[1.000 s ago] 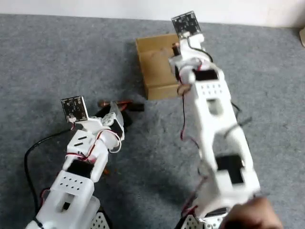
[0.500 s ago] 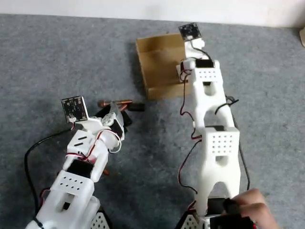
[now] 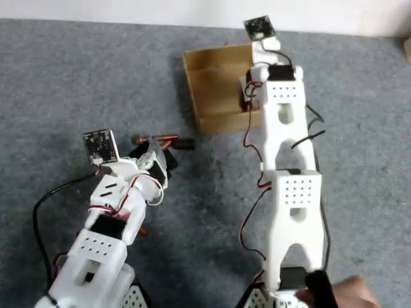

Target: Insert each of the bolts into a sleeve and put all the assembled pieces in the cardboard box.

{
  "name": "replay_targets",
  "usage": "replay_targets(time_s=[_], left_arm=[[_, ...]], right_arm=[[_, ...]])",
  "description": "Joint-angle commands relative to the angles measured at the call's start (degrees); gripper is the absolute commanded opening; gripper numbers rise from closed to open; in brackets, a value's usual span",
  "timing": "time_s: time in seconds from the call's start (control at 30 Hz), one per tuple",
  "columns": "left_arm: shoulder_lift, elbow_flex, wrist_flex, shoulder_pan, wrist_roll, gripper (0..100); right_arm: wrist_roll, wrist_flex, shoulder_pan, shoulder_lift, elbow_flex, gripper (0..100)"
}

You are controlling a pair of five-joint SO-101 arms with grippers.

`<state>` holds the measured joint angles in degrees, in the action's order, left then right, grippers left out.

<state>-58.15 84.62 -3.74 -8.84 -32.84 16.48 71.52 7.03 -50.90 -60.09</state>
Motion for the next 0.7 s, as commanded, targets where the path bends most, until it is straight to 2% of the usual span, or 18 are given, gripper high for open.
replay_targets(time_s=[0.0,0.1,0.27,0.33,0.5,0.67], left_arm=[[0.13,-3.47,1.49,0.84,0.35,1],[0.48,-4.26,1.49,2.15,0.0,1],[0.66,-6.11,1.49,9.36,0.0,1],[0.66,-6.11,1.49,10.42,-0.09,1],[0.66,-6.2,1.49,11.12,-0.09,1],[0.66,-6.29,1.49,11.91,-0.09,1]], right_arm=[[0.26,6.46,-0.31,1.89,-8.13,30.1],[0.18,13.93,-0.22,1.89,-18.95,30.1],[0.53,28.0,2.68,1.54,-38.73,30.1],[0.26,29.76,4.53,1.98,-43.74,30.1],[-0.18,29.76,5.76,6.9,-41.19,30.1],[-5.63,29.67,8.31,19.3,-41.1,30.1]])
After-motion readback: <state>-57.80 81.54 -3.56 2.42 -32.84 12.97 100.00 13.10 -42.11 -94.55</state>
